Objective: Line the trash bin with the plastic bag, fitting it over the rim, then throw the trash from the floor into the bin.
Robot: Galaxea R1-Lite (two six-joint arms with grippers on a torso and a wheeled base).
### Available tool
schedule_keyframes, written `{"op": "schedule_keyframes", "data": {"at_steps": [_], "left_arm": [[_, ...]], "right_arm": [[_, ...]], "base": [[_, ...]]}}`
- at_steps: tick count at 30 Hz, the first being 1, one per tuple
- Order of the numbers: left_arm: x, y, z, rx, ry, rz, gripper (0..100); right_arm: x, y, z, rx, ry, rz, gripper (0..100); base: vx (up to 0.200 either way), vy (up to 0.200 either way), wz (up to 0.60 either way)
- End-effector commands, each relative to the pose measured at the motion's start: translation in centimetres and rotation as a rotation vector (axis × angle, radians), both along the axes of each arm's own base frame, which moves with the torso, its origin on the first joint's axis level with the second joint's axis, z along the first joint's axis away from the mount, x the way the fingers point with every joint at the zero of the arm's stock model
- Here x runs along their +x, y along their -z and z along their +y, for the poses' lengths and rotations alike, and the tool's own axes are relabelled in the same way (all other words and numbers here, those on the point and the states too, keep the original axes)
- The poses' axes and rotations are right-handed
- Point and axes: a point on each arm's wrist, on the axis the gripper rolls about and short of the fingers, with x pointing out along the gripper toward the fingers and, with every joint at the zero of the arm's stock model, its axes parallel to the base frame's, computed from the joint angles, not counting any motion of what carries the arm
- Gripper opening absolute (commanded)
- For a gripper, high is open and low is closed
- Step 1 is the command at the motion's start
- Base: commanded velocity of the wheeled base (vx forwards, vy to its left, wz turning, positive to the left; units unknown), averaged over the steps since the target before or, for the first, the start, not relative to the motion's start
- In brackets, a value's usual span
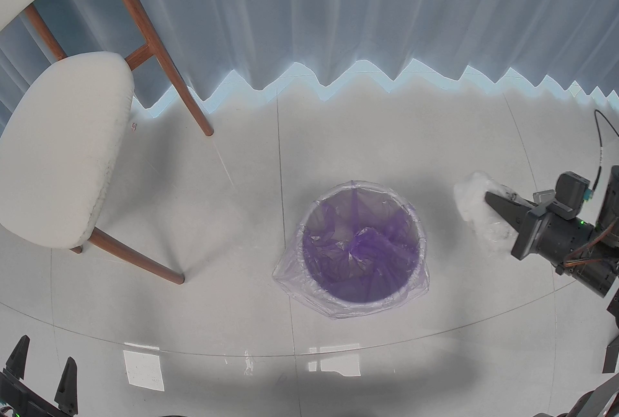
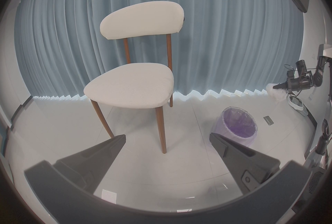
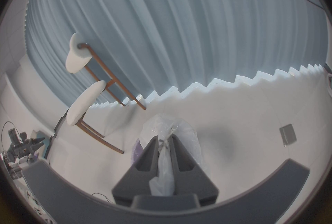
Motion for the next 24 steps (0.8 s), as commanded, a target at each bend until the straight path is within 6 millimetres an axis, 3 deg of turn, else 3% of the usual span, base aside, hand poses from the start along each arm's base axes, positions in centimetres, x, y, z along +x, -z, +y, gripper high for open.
{"op": "schedule_keyframes", "data": {"at_steps": [1,6,11,16,24], "left_arm": [[0.0,0.6,0.0,-0.014,0.005,0.008,100],[0.0,0.6,0.0,-0.014,0.005,0.008,100],[0.0,0.6,0.0,-0.013,0.005,0.008,100],[0.0,0.6,0.0,-0.013,0.005,0.008,100],[0.0,0.6,0.0,-0.013,0.005,0.008,100]], "right_arm": [[5.4,3.7,7.9,-0.129,-0.207,0.085,0],[9.1,6.3,10.3,-0.15,-0.208,0.101,0],[12.4,8.5,11.4,-0.162,-0.185,0.118,0],[13.9,12.1,12.3,-0.215,-0.197,0.136,0],[15.6,14.3,11.8,-0.228,-0.166,0.161,0]], "base": [[0.0,0.0,0.0],[0.0,0.0,0.0],[0.0,0.0,0.0],[0.0,0.0,0.0],[0.0,0.0,0.0]]}}
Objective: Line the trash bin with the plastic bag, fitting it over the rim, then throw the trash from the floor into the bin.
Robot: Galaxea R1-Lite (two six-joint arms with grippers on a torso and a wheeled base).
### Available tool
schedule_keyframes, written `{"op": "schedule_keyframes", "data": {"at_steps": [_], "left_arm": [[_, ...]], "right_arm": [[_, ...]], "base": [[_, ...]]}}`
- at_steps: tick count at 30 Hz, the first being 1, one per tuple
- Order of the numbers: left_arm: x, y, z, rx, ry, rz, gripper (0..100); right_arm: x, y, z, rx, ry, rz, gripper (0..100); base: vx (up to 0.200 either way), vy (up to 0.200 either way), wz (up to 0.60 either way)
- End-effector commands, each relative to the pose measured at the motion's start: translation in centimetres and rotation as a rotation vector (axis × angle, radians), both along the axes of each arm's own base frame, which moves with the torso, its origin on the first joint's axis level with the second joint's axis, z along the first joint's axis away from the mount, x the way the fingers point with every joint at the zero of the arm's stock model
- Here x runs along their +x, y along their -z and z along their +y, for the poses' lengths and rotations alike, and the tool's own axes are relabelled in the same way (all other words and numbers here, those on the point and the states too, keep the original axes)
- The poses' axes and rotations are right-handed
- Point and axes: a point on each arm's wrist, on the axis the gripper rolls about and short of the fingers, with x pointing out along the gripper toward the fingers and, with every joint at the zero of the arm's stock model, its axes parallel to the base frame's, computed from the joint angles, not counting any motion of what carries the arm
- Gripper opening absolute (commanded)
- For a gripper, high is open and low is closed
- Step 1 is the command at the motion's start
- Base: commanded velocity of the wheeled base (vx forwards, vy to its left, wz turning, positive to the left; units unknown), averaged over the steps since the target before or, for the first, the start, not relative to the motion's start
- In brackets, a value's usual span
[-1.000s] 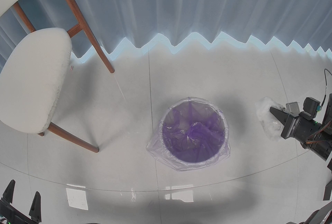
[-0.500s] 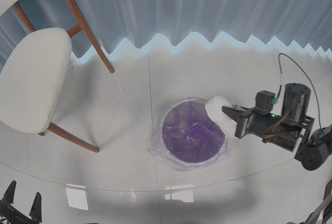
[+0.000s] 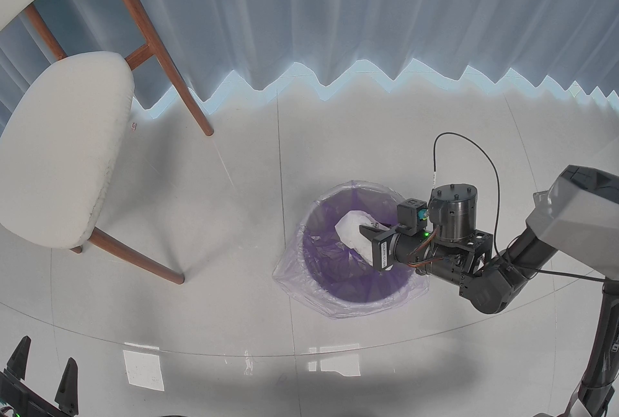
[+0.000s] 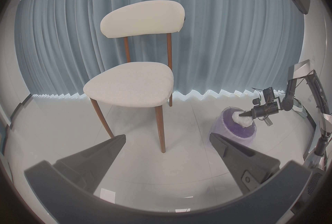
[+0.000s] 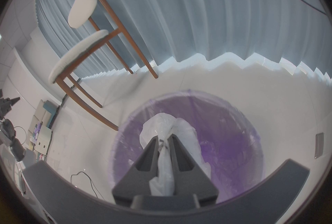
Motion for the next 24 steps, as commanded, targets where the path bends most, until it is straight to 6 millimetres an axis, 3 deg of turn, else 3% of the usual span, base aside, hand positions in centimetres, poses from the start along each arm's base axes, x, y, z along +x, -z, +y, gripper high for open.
{"op": "schedule_keyframes", "data": {"at_steps": [1,13,24], "left_arm": [[0.0,0.5,0.0,0.0,-0.001,0.003,100],[0.0,0.5,0.0,0.0,-0.001,0.003,100],[0.0,0.5,0.0,0.0,-0.001,0.003,100]], "right_arm": [[1.9,3.5,0.0,-0.031,0.023,0.051,0],[3.9,6.7,0.4,-0.012,0.042,0.026,0],[5.7,7.2,0.4,0.005,0.065,-0.003,0]], "base": [[0.0,0.0,0.0],[0.0,0.0,0.0],[0.0,0.0,0.0]]}}
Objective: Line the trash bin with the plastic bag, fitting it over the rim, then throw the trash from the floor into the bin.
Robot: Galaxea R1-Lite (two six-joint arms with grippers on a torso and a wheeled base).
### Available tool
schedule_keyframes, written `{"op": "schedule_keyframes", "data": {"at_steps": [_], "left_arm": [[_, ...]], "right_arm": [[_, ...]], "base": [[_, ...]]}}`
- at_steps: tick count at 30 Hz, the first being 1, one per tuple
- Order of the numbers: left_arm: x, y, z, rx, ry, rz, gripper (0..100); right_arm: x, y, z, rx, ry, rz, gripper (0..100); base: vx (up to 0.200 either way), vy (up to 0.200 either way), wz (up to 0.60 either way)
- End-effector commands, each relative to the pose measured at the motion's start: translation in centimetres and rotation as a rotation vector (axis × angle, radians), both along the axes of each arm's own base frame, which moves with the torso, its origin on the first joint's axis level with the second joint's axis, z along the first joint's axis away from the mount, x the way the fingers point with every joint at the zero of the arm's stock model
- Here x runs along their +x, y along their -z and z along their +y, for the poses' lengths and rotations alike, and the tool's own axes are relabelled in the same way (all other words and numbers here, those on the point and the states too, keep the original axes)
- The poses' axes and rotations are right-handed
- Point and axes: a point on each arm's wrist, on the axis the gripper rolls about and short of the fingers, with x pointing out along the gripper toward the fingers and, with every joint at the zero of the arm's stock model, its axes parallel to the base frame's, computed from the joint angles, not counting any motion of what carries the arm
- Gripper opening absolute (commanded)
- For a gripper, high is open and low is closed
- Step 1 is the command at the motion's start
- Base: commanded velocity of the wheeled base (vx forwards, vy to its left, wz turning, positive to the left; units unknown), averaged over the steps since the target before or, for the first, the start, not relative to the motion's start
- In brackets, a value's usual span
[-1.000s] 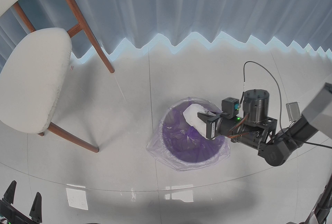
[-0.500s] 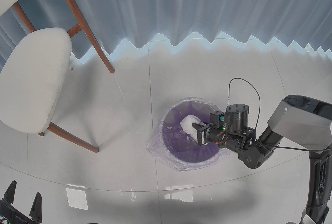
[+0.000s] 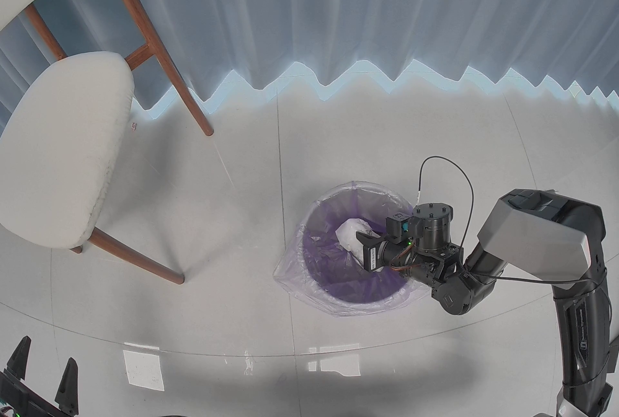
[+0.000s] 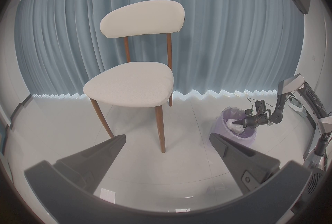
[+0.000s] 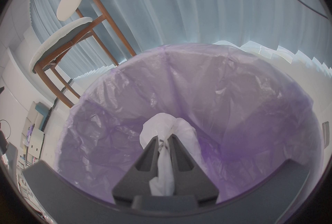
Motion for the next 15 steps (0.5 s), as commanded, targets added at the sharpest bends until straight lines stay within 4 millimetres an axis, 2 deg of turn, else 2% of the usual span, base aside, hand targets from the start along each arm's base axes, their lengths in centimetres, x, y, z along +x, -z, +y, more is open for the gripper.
{"op": "schedule_keyframes", "data": {"at_steps": [1,5,6,11,15], "left_arm": [[0.0,0.5,0.0,-0.001,0.0,0.002,100],[0.0,0.5,0.0,-0.001,-0.002,0.002,100],[0.0,0.5,0.0,-0.001,0.0,0.002,100],[0.0,0.5,0.0,-0.001,-0.002,0.002,100],[0.0,0.5,0.0,-0.001,0.0,0.002,100]], "right_arm": [[0.4,0.7,0.0,0.0,0.006,0.005,0],[0.4,0.2,0.0,0.004,0.006,-0.003,0],[0.4,0.0,0.0,0.008,0.007,-0.007,100],[0.0,-1.3,-0.1,0.02,0.005,-0.03,100],[-1.4,-3.0,-0.9,0.021,0.004,-0.036,100]], "base": [[0.0,0.0,0.0],[0.0,0.0,0.0],[0.0,0.0,0.0],[0.0,0.0,0.0],[0.0,0.0,0.0]]}}
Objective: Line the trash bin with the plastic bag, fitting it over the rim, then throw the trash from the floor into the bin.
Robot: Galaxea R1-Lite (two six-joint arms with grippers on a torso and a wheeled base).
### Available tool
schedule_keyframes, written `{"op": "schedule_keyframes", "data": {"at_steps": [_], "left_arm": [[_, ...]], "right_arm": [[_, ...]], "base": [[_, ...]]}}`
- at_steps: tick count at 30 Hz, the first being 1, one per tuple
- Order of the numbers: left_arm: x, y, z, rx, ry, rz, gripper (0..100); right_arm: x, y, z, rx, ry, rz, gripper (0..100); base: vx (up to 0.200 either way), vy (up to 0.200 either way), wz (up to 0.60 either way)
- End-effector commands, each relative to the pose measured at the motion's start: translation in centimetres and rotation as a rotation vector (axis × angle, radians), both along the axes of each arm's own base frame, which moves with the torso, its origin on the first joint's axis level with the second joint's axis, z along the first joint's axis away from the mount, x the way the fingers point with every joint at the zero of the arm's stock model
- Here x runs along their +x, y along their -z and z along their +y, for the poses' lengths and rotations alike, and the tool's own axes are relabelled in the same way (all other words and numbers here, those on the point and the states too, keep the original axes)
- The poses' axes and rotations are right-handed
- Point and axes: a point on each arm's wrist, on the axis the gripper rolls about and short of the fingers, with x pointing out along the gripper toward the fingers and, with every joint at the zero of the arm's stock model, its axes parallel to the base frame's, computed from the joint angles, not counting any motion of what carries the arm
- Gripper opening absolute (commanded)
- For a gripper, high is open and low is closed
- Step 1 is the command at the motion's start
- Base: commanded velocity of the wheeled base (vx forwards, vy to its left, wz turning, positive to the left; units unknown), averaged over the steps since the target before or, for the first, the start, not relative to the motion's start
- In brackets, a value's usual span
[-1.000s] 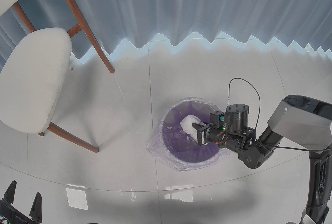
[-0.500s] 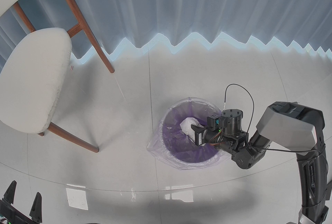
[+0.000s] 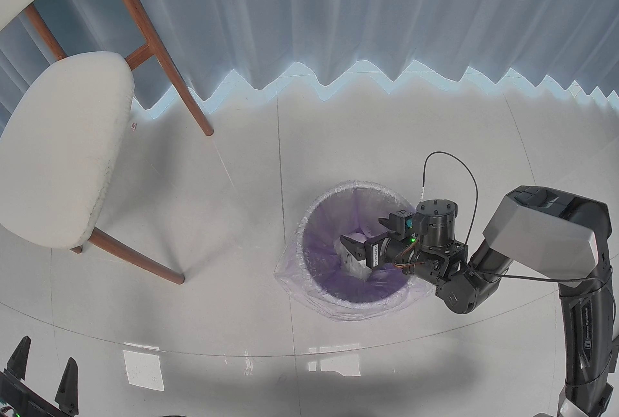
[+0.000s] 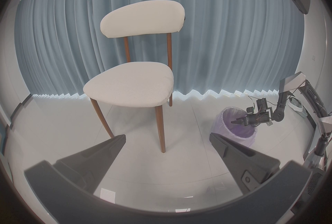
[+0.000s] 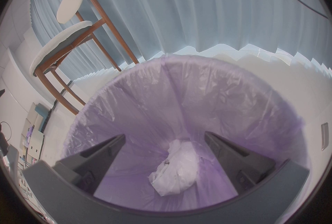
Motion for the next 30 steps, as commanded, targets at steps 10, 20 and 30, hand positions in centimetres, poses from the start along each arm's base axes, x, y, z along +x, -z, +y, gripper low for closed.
{"op": "schedule_keyframes", "data": {"at_steps": [10,20,30], "left_arm": [[0.0,0.5,0.0,-0.002,0.0,0.001,100],[0.0,0.5,0.0,-0.002,0.0,0.001,100],[0.0,0.5,0.0,-0.002,0.0,0.001,100]], "right_arm": [[-9.0,-12.8,-6.7,0.074,0.074,-0.161,100],[-24.5,-14.3,-19.1,0.065,0.477,-0.277,100],[-40.2,-6.1,-20.0,0.031,0.626,-0.256,100]], "base": [[0.0,0.0,0.0],[0.0,0.0,0.0],[0.0,0.0,0.0]]}}
